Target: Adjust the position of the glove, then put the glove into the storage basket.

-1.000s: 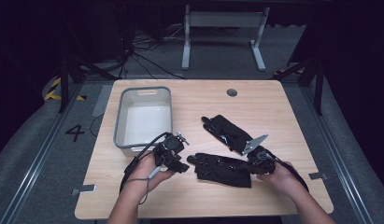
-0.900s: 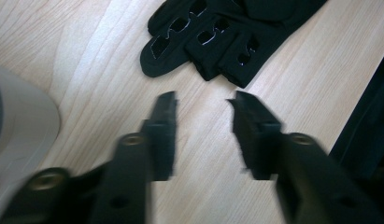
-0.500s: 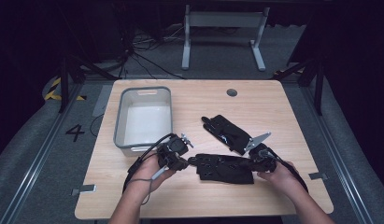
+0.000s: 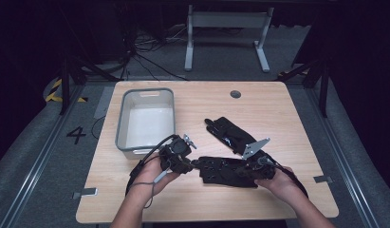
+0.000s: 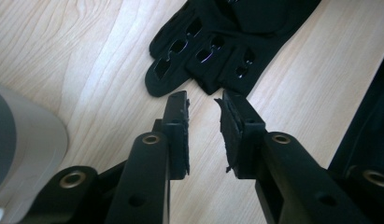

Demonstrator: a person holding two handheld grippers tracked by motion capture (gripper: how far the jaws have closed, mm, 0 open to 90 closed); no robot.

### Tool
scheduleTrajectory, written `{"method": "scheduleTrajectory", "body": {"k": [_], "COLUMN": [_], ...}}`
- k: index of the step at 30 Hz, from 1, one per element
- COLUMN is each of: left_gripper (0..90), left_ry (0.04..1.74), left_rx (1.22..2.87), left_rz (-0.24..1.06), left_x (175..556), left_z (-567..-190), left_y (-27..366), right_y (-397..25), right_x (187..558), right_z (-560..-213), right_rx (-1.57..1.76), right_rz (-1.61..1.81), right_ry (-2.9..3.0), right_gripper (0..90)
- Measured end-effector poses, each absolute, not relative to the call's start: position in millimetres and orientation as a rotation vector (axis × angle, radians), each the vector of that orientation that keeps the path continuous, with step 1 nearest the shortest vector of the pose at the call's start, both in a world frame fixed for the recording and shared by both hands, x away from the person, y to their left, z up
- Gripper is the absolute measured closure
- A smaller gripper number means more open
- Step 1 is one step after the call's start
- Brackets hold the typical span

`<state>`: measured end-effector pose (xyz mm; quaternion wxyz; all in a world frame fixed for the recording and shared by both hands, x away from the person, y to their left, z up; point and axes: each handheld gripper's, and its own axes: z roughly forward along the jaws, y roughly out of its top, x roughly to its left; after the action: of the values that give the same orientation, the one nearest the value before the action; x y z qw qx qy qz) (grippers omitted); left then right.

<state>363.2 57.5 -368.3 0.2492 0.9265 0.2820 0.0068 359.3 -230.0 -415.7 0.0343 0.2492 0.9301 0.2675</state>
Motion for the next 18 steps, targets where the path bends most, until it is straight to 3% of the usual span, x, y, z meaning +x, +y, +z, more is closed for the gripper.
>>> {"method": "scheduleTrajectory", "body": {"k": [9, 18], "left_gripper": [62.7, 56.0], "left_ry": [0.741, 0.766], "left_rx": [2.461, 2.393], "left_rz": [0.063, 0.05], "left_x": [362.9, 364.5], "left_z": [-362.7, -360.2], "left_y": [56.9, 59.7], "right_y": [-255.9, -264.3], "right_x": [361.9, 364.1], "right_z": [-396.5, -390.2], "right_rx": [0.864, 0.948], "right_rz": [0.933, 1.014], "right_ry": [2.757, 2.691], "right_gripper": [88.5, 81.0]}}
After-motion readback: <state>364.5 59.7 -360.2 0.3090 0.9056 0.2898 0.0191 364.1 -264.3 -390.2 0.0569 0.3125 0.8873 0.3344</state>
